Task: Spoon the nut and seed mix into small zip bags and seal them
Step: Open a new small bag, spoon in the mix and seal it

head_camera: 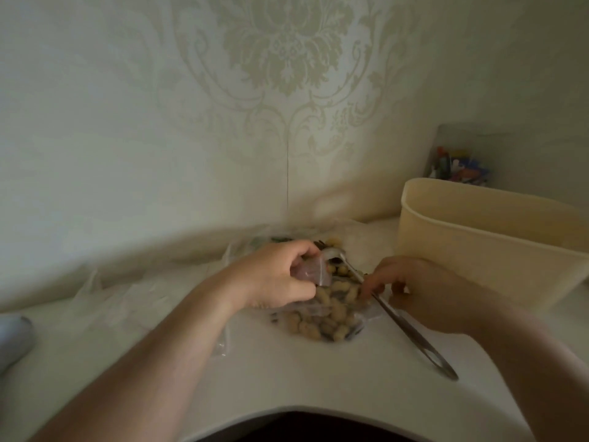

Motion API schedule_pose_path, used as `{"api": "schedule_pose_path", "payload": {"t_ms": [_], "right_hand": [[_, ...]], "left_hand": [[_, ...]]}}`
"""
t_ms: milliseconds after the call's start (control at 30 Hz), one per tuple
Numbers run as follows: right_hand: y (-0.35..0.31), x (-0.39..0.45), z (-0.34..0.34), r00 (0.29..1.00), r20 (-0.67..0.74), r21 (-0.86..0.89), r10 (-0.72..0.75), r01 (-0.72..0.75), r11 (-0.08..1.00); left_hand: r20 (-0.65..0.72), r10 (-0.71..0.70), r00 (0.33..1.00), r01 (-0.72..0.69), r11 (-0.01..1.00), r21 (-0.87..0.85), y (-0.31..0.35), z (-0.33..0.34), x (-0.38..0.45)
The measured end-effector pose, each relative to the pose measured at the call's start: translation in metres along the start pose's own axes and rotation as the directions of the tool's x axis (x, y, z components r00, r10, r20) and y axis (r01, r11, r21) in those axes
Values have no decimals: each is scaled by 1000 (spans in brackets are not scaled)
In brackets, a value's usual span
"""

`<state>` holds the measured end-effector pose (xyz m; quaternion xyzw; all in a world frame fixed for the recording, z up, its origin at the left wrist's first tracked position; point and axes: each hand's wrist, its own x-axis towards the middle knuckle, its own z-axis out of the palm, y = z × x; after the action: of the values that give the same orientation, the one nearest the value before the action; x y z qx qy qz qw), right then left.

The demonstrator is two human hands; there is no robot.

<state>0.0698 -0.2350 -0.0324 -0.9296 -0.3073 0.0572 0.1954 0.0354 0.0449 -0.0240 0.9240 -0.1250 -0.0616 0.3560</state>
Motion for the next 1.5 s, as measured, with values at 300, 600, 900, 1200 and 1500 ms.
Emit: {"api": "schedule_pose_path", "payload": {"t_ms": [300,600,900,1200,1500], "right_hand": [[-11,7,5,978,-205,167,-31,67,984],[-39,19,-28,870,-492,42,8,14,999],[-59,17,-39,838,-545,12,-7,17,1000],[-74,0,-14,775,-630,86,-49,132,988],[-61,-24,-12,777,-590,-135,-220,173,976]], "left_hand": [[-60,86,995,-85,996,21,-7,5,2],[-715,132,687,-404,887,-224,0,-10,8],[213,360,908,-190,809,-557,9,-17,-11],[138,302,943,-88,629,-772,5,-17,-10],[230,11,973,-72,964,257,22,-3,-17]]}}
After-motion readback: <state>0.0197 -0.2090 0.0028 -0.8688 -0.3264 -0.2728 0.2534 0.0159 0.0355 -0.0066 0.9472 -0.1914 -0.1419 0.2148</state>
